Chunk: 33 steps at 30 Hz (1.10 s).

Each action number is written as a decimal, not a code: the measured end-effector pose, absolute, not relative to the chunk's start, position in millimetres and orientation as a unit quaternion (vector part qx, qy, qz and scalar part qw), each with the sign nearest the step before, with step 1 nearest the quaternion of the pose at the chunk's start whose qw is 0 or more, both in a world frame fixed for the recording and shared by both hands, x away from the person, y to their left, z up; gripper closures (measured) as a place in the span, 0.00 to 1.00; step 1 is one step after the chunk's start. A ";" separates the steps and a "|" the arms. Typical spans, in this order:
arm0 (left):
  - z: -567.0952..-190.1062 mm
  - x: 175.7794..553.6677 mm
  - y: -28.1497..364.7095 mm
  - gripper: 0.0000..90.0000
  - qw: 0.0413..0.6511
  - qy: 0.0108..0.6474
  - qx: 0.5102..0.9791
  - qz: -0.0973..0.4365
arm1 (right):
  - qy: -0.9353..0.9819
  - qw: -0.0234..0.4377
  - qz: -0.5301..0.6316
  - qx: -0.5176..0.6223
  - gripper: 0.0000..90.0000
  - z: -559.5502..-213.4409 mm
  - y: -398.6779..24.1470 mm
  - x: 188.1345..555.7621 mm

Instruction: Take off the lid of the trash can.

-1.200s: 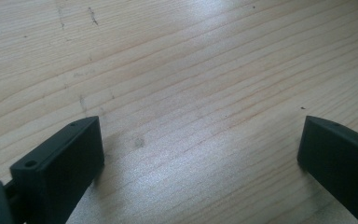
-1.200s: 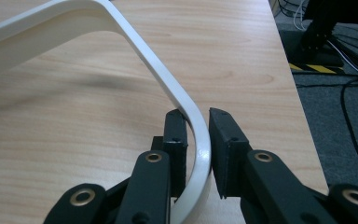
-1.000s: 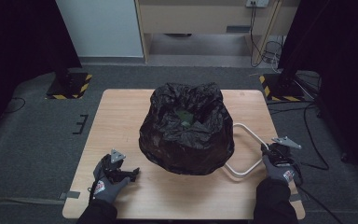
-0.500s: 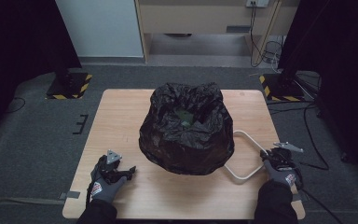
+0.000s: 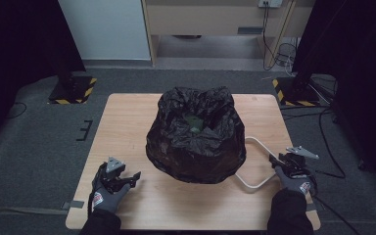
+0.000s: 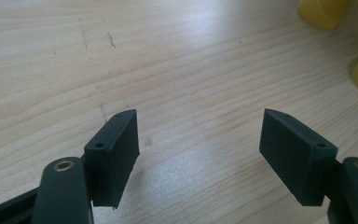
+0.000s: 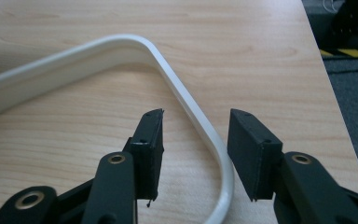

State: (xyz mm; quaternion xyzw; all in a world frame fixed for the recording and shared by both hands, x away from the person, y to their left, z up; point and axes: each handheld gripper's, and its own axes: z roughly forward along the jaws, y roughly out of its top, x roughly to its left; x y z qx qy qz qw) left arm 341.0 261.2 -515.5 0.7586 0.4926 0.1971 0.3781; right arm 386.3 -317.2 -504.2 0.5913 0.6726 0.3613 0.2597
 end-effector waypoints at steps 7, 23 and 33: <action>-504.0 337.1 262.7 0.30 0.405 0.489 0.743 0.212 | 0.670 0.267 0.395 0.569 0.60 -491.5 -311.4 384.7; -474.6 327.8 260.5 0.29 0.439 0.475 0.722 0.246 | 0.645 0.287 0.501 0.500 0.40 -451.8 -302.5 381.2; -457.1 326.9 257.7 0.29 0.456 0.465 0.714 0.257 | 0.623 0.295 0.535 0.489 0.39 -431.8 -301.9 376.1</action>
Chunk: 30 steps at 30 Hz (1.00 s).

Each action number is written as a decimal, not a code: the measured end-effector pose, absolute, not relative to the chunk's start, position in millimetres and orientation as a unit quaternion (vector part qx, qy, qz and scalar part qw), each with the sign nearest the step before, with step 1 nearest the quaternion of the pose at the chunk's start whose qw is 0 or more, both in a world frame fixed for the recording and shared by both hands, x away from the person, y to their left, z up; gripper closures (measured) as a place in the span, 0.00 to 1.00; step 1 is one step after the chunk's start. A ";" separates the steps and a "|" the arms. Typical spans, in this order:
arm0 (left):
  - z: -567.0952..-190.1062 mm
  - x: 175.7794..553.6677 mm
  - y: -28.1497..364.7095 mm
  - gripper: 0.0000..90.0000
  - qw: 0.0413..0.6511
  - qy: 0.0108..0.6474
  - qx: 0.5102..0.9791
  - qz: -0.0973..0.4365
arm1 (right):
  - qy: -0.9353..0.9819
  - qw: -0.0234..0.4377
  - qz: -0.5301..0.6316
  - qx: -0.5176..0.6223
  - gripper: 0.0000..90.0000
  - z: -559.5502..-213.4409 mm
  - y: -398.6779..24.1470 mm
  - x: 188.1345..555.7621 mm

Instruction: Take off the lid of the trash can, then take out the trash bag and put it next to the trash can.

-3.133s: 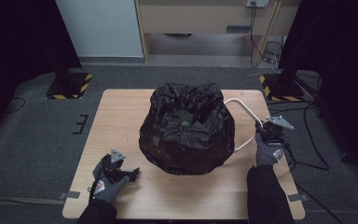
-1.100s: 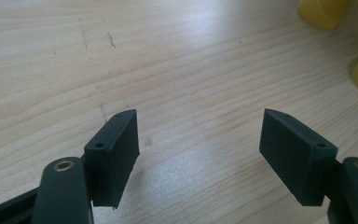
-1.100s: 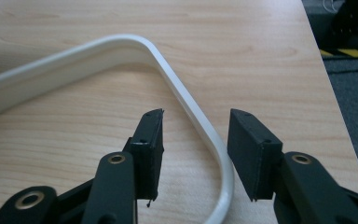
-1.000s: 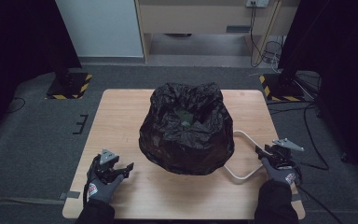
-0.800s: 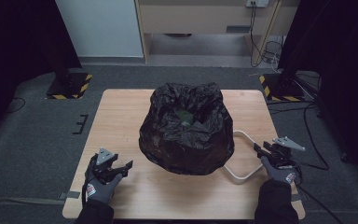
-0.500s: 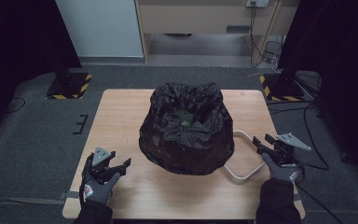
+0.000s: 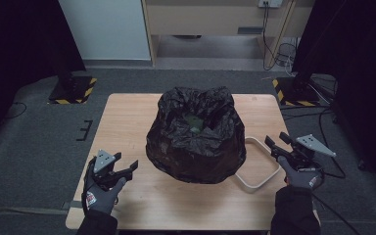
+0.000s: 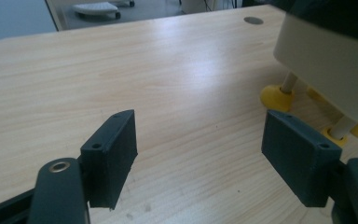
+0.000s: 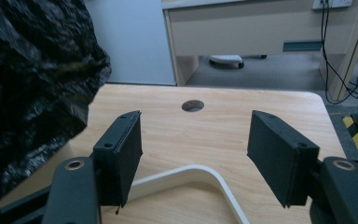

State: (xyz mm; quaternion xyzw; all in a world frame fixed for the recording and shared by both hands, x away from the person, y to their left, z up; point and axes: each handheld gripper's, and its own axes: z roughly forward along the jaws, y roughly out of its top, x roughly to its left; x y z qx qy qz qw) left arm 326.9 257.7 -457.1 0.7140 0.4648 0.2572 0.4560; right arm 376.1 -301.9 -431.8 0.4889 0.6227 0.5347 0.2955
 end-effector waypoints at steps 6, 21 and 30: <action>-445.3 325.9 255.9 0.29 0.471 0.459 0.706 0.264 | 0.616 0.304 0.549 0.476 0.38 -417.7 -299.3 372.7; -417.7 328.2 254.9 0.28 0.499 0.451 0.687 0.275 | 0.609 0.323 0.587 0.424 0.36 -374.8 -283.6 365.2; -397.0 331.8 255.7 0.28 0.514 0.442 0.674 0.295 | 0.609 0.324 0.584 0.428 0.38 -365.3 -277.7 366.1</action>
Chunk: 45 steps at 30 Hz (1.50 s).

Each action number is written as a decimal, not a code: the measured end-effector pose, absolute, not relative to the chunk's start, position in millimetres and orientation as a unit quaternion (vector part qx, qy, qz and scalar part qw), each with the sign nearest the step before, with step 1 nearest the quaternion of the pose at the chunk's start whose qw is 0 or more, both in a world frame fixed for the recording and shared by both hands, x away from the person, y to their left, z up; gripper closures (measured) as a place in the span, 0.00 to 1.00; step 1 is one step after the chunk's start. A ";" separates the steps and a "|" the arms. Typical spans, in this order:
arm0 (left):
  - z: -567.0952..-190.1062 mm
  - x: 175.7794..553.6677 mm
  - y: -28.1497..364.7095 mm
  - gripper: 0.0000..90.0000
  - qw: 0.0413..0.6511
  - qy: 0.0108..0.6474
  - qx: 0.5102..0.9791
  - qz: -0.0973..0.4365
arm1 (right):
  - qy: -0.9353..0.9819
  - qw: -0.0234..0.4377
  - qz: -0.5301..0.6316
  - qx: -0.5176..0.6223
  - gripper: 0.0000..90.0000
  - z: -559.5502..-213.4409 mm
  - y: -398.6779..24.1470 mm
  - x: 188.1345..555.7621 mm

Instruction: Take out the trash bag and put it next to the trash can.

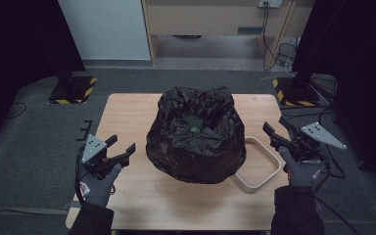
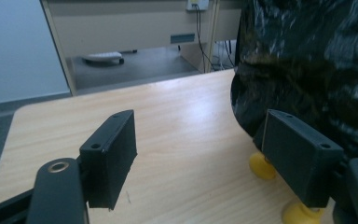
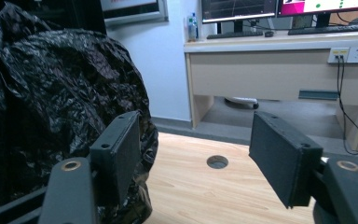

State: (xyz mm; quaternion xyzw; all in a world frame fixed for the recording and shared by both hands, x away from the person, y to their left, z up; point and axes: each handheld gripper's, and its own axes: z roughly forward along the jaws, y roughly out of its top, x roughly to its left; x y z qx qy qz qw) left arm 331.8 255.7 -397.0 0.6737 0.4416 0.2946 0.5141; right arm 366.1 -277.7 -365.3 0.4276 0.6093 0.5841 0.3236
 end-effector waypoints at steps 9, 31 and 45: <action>-373.0 334.5 255.8 0.28 0.537 0.429 0.658 0.308 | 0.611 0.329 0.589 0.414 0.39 -345.9 -273.5 365.8; -316.9 332.1 212.0 0.28 0.589 0.367 0.650 0.308 | 0.617 0.328 0.607 0.379 0.42 -313.0 -247.7 365.7; -302.4 336.0 187.8 0.29 0.616 0.326 0.647 0.311 | 0.618 0.325 0.619 0.360 0.42 -301.5 -230.4 365.3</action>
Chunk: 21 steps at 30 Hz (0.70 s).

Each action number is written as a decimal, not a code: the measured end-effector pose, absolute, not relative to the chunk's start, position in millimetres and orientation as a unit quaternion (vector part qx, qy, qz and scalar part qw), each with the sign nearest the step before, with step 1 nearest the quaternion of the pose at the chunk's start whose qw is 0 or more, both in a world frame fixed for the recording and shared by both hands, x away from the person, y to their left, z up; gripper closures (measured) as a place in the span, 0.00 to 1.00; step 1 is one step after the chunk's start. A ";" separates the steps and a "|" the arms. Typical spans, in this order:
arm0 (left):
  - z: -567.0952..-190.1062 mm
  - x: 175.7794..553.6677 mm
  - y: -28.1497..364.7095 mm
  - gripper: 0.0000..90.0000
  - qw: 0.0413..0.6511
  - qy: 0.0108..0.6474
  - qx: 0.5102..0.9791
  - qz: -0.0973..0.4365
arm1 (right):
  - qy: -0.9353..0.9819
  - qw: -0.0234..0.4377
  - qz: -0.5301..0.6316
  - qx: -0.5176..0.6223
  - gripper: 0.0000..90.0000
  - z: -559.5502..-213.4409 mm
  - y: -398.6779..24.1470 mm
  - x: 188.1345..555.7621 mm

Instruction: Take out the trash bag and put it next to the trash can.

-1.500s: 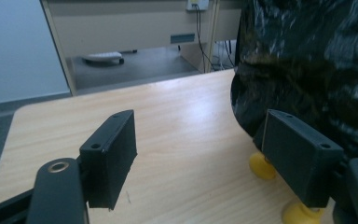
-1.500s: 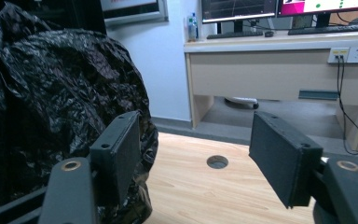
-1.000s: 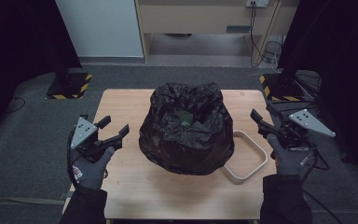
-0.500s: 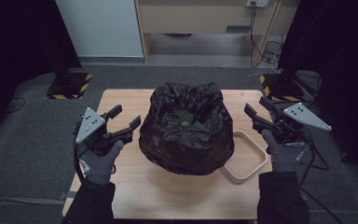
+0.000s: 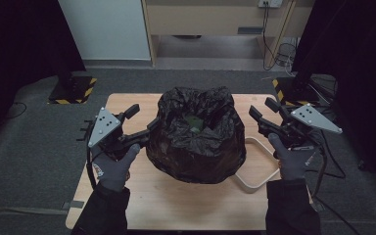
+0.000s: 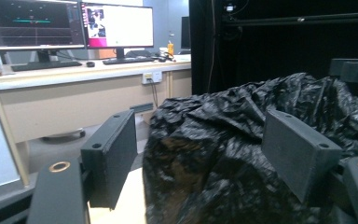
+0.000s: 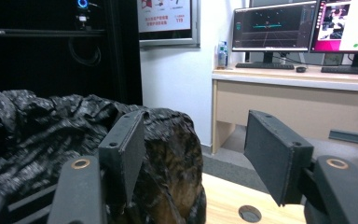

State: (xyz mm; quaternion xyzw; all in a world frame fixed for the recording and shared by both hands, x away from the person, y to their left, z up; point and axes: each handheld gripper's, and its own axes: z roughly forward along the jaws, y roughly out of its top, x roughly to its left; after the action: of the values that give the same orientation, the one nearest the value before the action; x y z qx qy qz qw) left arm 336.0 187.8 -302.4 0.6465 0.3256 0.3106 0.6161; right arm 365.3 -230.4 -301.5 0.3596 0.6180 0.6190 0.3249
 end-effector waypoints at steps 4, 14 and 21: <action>-303.2 338.6 177.9 0.29 0.618 0.322 0.649 0.304 | 0.617 0.322 0.625 0.355 0.42 -298.2 -224.5 365.0; -301.6 341.6 169.4 0.30 0.626 0.323 0.644 0.300 | 0.630 0.311 0.627 0.337 0.41 -293.4 -206.0 366.4; -292.9 342.1 162.9 0.30 0.624 0.313 0.649 0.303 | 0.635 0.306 0.628 0.329 0.41 -289.6 -197.8 366.4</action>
State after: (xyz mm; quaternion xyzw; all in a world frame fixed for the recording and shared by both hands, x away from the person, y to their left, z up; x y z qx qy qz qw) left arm 342.1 162.9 -292.9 0.6487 0.3126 0.3035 0.6240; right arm 366.4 -197.8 -289.6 0.3291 0.6351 0.6284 0.3055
